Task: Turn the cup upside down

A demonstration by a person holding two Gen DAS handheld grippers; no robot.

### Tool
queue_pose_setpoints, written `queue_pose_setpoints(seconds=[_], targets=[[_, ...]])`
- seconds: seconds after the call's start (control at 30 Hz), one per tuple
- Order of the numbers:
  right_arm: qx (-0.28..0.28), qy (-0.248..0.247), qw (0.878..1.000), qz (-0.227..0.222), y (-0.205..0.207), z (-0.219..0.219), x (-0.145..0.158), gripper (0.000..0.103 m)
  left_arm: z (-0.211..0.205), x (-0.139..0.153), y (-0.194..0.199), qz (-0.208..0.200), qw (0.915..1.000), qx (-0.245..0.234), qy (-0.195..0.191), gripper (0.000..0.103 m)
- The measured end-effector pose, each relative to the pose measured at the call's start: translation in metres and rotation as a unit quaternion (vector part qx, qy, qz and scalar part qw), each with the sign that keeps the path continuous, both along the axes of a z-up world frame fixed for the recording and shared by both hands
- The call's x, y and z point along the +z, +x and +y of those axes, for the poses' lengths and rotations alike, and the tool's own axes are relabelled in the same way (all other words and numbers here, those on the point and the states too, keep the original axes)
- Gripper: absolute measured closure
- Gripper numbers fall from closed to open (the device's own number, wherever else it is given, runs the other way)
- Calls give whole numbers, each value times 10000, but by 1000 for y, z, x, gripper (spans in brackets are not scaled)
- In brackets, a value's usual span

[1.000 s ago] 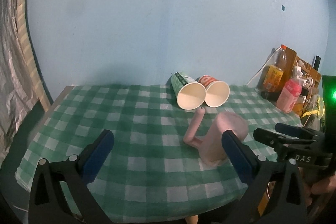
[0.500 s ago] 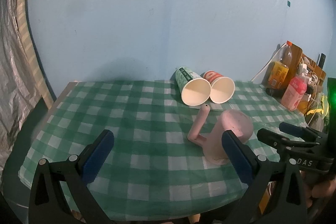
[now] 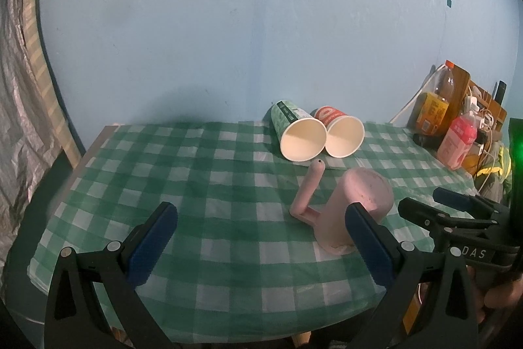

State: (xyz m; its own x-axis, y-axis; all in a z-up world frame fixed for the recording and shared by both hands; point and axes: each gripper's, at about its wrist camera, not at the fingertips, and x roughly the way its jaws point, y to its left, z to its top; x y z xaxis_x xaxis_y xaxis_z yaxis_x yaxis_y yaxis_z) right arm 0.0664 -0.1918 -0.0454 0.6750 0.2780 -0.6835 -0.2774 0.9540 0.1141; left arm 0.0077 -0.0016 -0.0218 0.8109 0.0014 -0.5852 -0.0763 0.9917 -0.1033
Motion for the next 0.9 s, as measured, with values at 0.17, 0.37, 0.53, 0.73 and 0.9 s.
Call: queue_pose_setpoints(seconds=[0.17, 0.37, 0.53, 0.73, 0.9], targets=[[11, -19, 10000, 14, 0, 2, 0, 14, -1, -2, 0, 34, 10000, -21, -38, 0], [2, -22, 10000, 15, 0, 2, -1, 14, -1, -3, 0, 54, 10000, -26, -45, 0], [10, -19, 10000, 14, 0, 2, -1, 14, -1, -4, 1, 66, 10000, 12, -16, 0], [23, -40, 10000, 29, 0, 3, -3, 14, 1, -5, 2, 107, 9999, 90, -36, 0], [17, -39, 10000, 27, 0, 4, -3, 14, 2, -5, 2, 126, 9999, 66, -24, 0]])
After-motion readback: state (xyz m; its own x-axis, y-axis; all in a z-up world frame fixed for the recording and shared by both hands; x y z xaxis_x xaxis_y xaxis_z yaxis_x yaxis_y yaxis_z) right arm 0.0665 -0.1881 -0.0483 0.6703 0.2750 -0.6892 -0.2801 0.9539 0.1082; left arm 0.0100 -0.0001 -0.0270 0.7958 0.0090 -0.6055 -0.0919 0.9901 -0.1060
